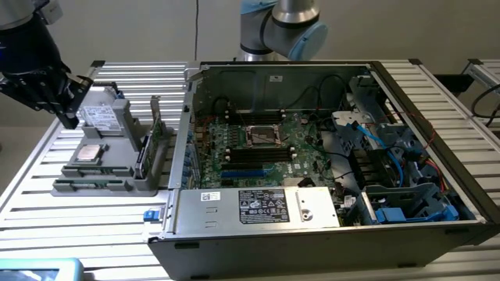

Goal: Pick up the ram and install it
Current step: 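Reach for the ram, then pick up the ram and move it above insertion slot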

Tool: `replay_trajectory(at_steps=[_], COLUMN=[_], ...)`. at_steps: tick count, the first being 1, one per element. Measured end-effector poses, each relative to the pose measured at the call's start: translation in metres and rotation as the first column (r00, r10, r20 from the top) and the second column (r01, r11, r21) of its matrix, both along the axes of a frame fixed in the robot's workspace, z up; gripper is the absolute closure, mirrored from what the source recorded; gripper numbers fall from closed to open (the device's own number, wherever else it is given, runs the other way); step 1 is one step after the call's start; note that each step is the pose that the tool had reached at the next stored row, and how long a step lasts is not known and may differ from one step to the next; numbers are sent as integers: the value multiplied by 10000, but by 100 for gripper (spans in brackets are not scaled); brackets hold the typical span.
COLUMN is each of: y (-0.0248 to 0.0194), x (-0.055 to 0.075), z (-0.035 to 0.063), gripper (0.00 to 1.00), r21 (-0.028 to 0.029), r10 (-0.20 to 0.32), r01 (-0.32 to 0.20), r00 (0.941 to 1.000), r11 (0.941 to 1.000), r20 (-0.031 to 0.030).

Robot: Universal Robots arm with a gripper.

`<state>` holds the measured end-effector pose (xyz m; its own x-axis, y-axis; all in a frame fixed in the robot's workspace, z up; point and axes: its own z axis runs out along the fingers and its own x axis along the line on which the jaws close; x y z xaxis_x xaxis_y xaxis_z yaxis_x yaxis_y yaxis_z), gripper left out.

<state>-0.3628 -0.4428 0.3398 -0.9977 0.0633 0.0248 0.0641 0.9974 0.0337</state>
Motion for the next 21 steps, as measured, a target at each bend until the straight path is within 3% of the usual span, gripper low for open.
replay_trajectory(at_steps=[5,11,16,21], y=[1,1,0,0], x=[-7,-8,-7,-8], z=[-59,-85,-101,-102], gripper=[89,89,89,89], r21=[0,1,3,3], r10=[131,1215,2112,2963], r01=[-131,-1215,-2112,-2963], r00=[9999,9926,9774,9551], r11=[9999,9926,9774,9551], r20=[-12,-11,-11,-12])
